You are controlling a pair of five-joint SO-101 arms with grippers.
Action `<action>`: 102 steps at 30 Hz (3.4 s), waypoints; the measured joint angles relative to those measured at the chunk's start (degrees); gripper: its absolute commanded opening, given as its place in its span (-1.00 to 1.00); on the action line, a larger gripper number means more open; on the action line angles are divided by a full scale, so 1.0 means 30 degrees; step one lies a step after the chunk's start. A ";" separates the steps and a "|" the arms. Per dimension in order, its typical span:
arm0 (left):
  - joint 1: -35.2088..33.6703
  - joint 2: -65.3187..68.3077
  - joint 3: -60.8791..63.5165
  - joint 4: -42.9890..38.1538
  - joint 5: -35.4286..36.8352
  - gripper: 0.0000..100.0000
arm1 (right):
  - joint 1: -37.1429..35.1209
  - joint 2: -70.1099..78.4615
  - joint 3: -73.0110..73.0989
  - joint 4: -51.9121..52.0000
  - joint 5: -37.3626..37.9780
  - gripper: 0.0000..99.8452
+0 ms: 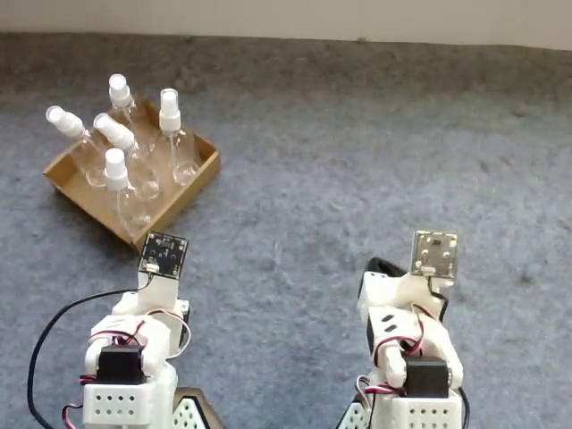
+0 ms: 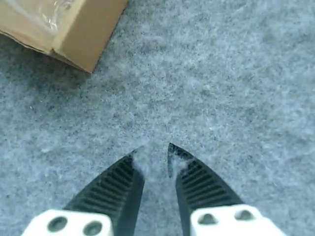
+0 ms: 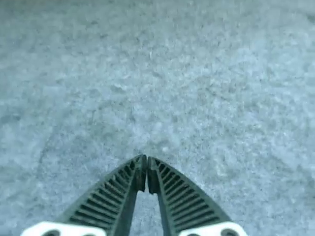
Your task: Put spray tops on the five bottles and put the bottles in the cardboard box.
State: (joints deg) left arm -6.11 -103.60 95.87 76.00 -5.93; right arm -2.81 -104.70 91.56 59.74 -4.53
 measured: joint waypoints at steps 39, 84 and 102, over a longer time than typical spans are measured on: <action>0.0000 0.0000 0.0000 0.0000 0.0000 -0.99 | -0.0059 0.0000 0.1348 0.3839 0.3311 -0.99; 0.0000 0.0000 0.0000 0.0000 0.0000 -0.99 | -0.0059 0.0000 0.1348 0.3839 0.3311 -0.99; 0.0000 0.0000 0.0000 0.0000 0.0000 -0.99 | -0.0059 0.0000 0.1348 0.3839 0.3311 -0.99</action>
State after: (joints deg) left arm -6.11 -103.60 95.87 76.00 -5.93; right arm -2.99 -104.70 95.60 71.25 5.41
